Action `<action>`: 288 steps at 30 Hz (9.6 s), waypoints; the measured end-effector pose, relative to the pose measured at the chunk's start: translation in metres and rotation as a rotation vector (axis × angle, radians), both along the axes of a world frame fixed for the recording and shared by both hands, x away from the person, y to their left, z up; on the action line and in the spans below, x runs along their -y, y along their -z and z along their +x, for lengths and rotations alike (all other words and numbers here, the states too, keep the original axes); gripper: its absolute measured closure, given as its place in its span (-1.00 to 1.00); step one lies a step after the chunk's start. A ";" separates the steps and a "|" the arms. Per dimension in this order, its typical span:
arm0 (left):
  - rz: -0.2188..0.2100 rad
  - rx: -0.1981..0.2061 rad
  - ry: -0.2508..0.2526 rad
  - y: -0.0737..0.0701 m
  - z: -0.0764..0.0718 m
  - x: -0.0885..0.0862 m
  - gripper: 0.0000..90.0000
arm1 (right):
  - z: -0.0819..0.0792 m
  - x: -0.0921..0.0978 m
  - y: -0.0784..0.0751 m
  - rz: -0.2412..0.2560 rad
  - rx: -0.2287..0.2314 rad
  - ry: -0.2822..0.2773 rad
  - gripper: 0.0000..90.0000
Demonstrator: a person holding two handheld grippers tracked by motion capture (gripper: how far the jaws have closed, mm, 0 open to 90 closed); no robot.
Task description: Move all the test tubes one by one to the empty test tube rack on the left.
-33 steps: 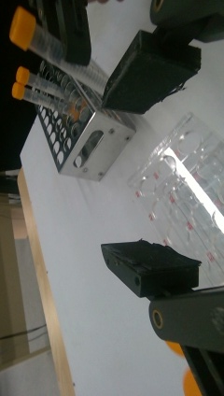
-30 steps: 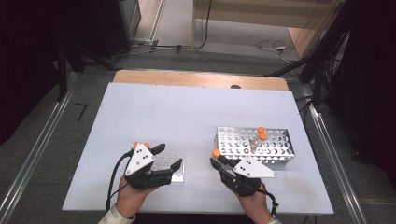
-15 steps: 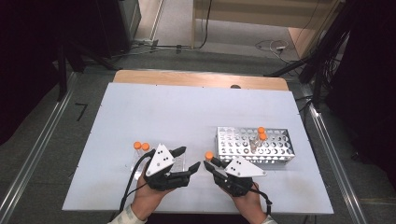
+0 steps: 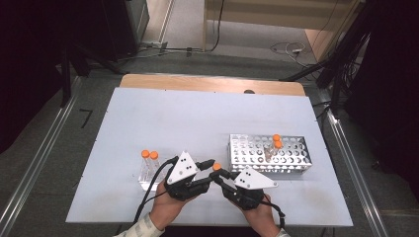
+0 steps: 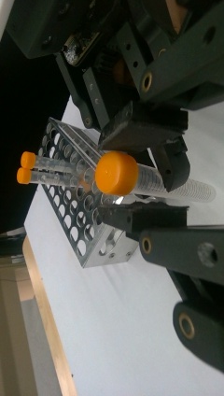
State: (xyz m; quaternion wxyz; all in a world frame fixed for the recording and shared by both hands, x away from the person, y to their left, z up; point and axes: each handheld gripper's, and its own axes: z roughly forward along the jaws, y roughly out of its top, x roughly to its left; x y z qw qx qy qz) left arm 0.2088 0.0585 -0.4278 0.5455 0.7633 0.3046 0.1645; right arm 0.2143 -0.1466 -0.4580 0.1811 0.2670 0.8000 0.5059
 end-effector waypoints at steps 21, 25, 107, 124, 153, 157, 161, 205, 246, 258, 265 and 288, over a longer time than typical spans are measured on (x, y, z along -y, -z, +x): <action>-0.005 0.022 -0.015 -0.005 -0.001 -0.005 0.57 | 0.003 0.001 -0.002 0.013 -0.057 -0.025 -0.29; -0.026 0.033 -0.044 -0.014 -0.001 -0.017 0.56 | 0.004 0.003 -0.002 0.017 -0.075 -0.028 -0.45; 0.068 -0.005 -0.353 -0.001 0.000 -0.110 0.55 | 0.003 0.010 -0.002 0.013 -0.059 0.001 -0.46; 0.046 0.013 -0.360 -0.004 -0.004 -0.108 0.03 | 0.002 0.011 -0.003 0.015 -0.062 0.005 -0.46; 0.014 0.026 -0.362 -0.001 -0.007 -0.098 -0.58 | 0.012 0.068 -0.016 0.055 -0.020 0.205 -0.46; 0.016 0.030 -0.365 -0.001 -0.007 -0.098 -0.57 | 0.013 0.075 -0.017 0.059 -0.013 0.231 -0.46; 0.017 0.035 -0.369 -0.001 -0.007 -0.099 -0.57 | 0.014 0.081 -0.018 0.061 -0.013 0.248 -0.46; 0.028 0.050 -0.380 -0.001 -0.009 -0.098 -0.57 | 0.048 0.120 0.000 0.035 0.001 0.489 -0.12; 0.015 0.050 -0.398 -0.002 -0.009 -0.100 -0.57 | 0.050 0.123 -0.004 0.044 0.061 0.536 0.59; 0.013 0.035 -0.407 -0.001 -0.007 -0.100 -0.69 | 0.043 0.124 -0.018 0.072 0.119 0.537 0.59; 0.004 0.035 -0.403 -0.002 -0.007 -0.100 -0.69 | 0.036 0.125 -0.027 0.085 0.147 0.522 0.59; -0.008 0.032 -0.341 0.000 -0.011 -0.085 -0.66 | 0.002 0.052 -0.027 0.066 0.104 0.202 0.60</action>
